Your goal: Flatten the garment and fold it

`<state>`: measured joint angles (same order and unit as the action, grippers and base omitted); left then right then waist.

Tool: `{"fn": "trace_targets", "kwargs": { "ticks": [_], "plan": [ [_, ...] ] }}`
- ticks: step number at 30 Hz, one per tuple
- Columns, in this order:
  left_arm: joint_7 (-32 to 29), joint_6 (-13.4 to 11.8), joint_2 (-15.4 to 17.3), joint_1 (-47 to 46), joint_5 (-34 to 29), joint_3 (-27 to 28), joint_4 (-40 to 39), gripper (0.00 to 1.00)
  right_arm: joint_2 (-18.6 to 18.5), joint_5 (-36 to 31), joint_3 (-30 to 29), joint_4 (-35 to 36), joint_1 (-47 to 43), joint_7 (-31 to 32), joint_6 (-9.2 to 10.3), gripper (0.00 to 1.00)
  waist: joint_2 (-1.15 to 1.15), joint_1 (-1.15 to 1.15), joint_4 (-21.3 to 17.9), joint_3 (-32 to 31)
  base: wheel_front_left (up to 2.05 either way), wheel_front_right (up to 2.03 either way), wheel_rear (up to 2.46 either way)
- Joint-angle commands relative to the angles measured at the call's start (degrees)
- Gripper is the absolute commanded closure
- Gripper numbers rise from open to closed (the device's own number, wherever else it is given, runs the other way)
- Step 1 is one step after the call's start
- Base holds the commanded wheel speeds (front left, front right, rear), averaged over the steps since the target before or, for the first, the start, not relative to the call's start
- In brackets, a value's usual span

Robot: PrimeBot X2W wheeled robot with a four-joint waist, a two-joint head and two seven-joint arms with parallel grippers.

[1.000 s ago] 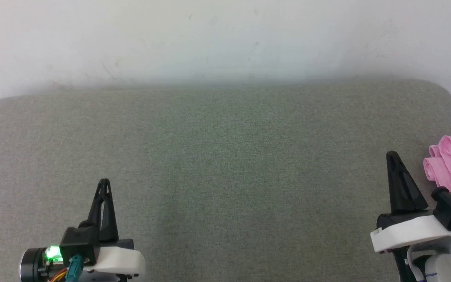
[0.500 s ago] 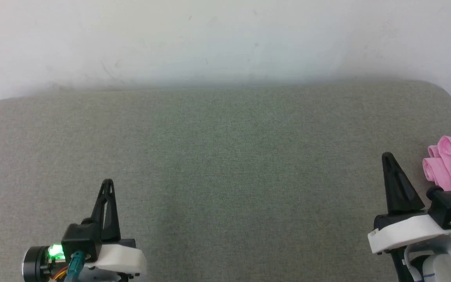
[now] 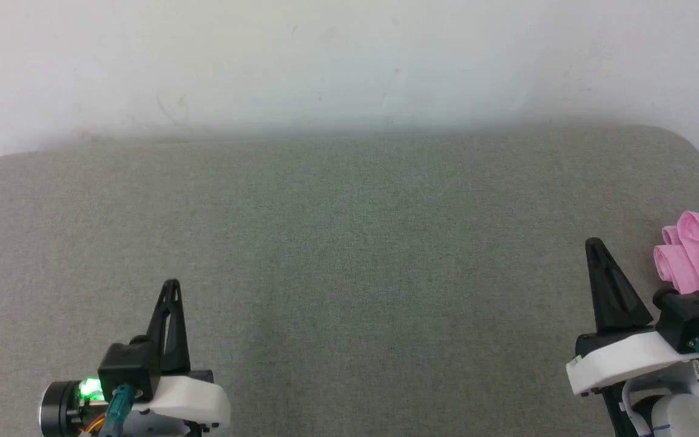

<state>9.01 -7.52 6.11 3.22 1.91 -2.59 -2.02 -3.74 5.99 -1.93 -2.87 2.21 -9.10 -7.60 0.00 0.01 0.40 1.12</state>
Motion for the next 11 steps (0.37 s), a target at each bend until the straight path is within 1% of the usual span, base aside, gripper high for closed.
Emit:
{"fn": "trace_targets", "kwargs": {
  "ticks": [1,11],
  "plan": [
    [-0.3,0.6,-0.2,-0.9,-0.7,0.3,0.3,1.0,0.2,-0.6,0.0,0.3,-0.7,0.3,0.04,1.0,0.0,0.0,0.0,0.0,0.0,0.0,0.0],
    [-1.4,1.5,-0.6,-1.2,-0.9,0.6,0.5,1.0,0.3,-1.3,0.3,0.6,-0.9,1.5,0.05,1.0,0.0,0.0,-0.1,-0.2,0.0,0.0,0.0]
  ]
}}
